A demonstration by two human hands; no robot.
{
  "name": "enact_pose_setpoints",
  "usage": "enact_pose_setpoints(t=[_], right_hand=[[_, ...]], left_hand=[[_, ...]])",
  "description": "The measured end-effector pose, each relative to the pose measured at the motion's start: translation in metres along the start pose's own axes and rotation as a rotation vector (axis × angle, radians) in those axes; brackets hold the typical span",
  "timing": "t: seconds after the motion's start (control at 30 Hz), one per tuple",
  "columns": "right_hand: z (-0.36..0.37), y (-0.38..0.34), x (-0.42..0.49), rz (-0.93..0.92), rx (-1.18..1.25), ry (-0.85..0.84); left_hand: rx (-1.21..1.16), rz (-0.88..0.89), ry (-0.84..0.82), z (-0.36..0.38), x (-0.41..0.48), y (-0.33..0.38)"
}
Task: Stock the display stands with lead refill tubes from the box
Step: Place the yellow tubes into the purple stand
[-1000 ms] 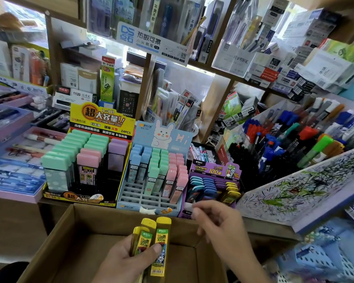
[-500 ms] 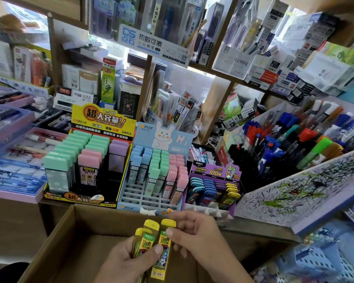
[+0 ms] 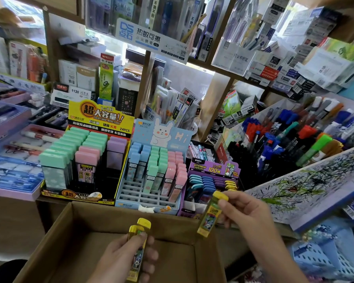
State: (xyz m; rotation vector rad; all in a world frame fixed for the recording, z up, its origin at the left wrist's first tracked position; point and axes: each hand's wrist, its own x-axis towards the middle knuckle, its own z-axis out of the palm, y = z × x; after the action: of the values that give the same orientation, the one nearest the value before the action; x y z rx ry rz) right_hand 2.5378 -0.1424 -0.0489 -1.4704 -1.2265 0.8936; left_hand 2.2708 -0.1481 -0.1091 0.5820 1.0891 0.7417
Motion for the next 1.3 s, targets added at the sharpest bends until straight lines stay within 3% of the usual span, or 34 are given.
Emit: enact_pose_setpoints(t=[0.3,0.57,0.97,1.3], right_hand=[[-0.057,0.003,0.027,-0.269,-0.357,0.226],[-0.056,0.014,0.039,-0.329,-0.458,0.239],[-0.046,0.050,0.045,-0.531,-0.862,0.312],[-0.035,0.038,0.032,-0.534,-0.766,0.367]], left_hand=[[-0.025,-0.039,0.038,0.005,-0.001,0.007],[-0.012,-0.026,0.020,0.002,0.000,0.005],[-0.044,-0.025,-0.031,-0.003,0.008,-0.002],[-0.116,-0.015,-0.084,-0.003,0.010,-0.005]])
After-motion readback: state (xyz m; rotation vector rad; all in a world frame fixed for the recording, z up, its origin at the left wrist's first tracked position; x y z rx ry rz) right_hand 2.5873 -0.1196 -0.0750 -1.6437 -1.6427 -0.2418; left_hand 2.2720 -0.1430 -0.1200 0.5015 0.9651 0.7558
